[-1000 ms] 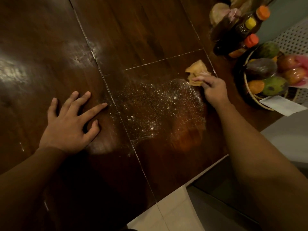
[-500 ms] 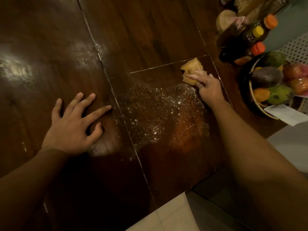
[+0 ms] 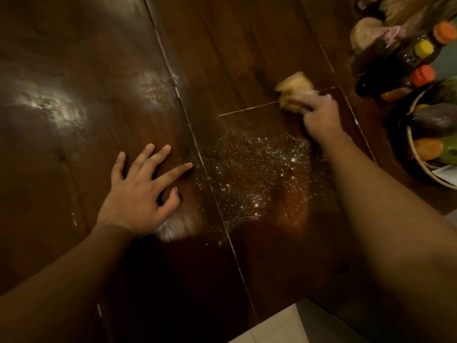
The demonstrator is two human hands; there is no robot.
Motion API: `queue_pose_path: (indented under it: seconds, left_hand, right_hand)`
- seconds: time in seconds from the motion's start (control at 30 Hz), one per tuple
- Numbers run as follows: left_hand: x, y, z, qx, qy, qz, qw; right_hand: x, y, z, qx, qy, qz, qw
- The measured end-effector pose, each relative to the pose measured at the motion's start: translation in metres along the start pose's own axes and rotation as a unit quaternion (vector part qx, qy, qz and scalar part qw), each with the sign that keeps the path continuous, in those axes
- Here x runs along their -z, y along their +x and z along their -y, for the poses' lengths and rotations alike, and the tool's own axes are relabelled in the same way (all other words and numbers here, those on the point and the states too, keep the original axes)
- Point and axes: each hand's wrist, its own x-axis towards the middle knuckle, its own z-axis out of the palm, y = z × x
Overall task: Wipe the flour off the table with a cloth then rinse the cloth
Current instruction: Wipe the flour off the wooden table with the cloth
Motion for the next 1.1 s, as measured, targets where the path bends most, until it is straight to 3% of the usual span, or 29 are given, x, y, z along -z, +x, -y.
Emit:
queue_pose_path:
  seconds: [0.1, 0.17, 0.23, 0.3, 0.37, 0.43, 0.5, 0.57, 0.67, 0.73, 0.77, 0.83, 0.9, 0.97, 1.03, 1.1]
  left_hand:
    - [-0.001, -0.001, 0.000, 0.002, 0.000, -0.001, 1.000]
    - [-0.001, -0.001, -0.001, 0.002, 0.002, -0.001, 1.000]
    - [0.000, -0.001, 0.000, 0.003, 0.004, 0.004, 1.000]
    - [0.000, -0.001, 0.000, 0.003, 0.000, 0.004, 1.000]
    - [0.001, -0.002, 0.000, 0.005, 0.000, 0.001, 1.000]
    - [0.000, -0.001, 0.000, 0.003, 0.000, -0.002, 1.000]
    - [-0.001, -0.001, 0.001, 0.001, 0.001, -0.004, 1.000]
    - [-0.002, -0.001, 0.001, 0.001, -0.001, -0.007, 1.000]
    - [-0.002, -0.002, 0.002, 0.000, -0.002, -0.008, 1.000]
    - [-0.002, -0.002, 0.002, 0.001, -0.007, -0.011, 1.000]
    - [-0.002, -0.001, 0.002, 0.002, -0.012, -0.011, 1.000]
    - [-0.002, -0.001, 0.002, 0.000, -0.016, -0.009, 1.000]
    - [-0.002, -0.001, 0.002, -0.001, -0.018, -0.008, 1.000]
    - [-0.002, -0.002, 0.002, 0.000, -0.018, -0.007, 1.000]
    - [-0.001, -0.002, 0.002, 0.000, -0.018, -0.006, 1.000]
    - [0.000, -0.002, 0.001, -0.001, -0.019, -0.005, 1.000]
  right_hand:
    - [-0.018, 0.012, 0.022, -0.103, -0.031, -0.098, 0.989]
    - [-0.040, 0.003, 0.057, -0.094, -0.015, -0.098, 0.991]
    - [-0.059, -0.021, 0.089, 0.053, 0.019, -0.027, 0.998]
    - [-0.071, -0.042, 0.100, 0.216, 0.010, 0.126, 0.968]
    - [-0.065, -0.039, 0.085, 0.259, -0.019, 0.217, 0.941]
    - [-0.047, -0.021, 0.061, 0.174, -0.012, 0.174, 0.969]
    - [-0.033, -0.004, 0.046, 0.050, 0.022, 0.034, 0.998]
    - [-0.037, 0.001, 0.044, 0.017, -0.017, -0.041, 0.999]
    - [-0.041, -0.016, 0.048, 0.130, -0.024, 0.080, 0.988]
    - [-0.023, -0.036, 0.042, 0.122, -0.004, 0.130, 0.984]
    - [-0.011, -0.043, 0.029, 0.083, 0.006, 0.112, 0.990]
    - [0.010, -0.053, -0.004, -0.015, 0.037, -0.002, 0.999]
    - [0.010, -0.069, -0.027, -0.045, -0.005, -0.108, 0.993]
    - [0.001, -0.083, -0.046, -0.016, -0.038, -0.101, 0.994]
    - [0.005, -0.098, -0.066, 0.037, -0.022, -0.031, 0.999]
    - [0.021, -0.116, -0.082, 0.015, 0.007, -0.012, 1.000]
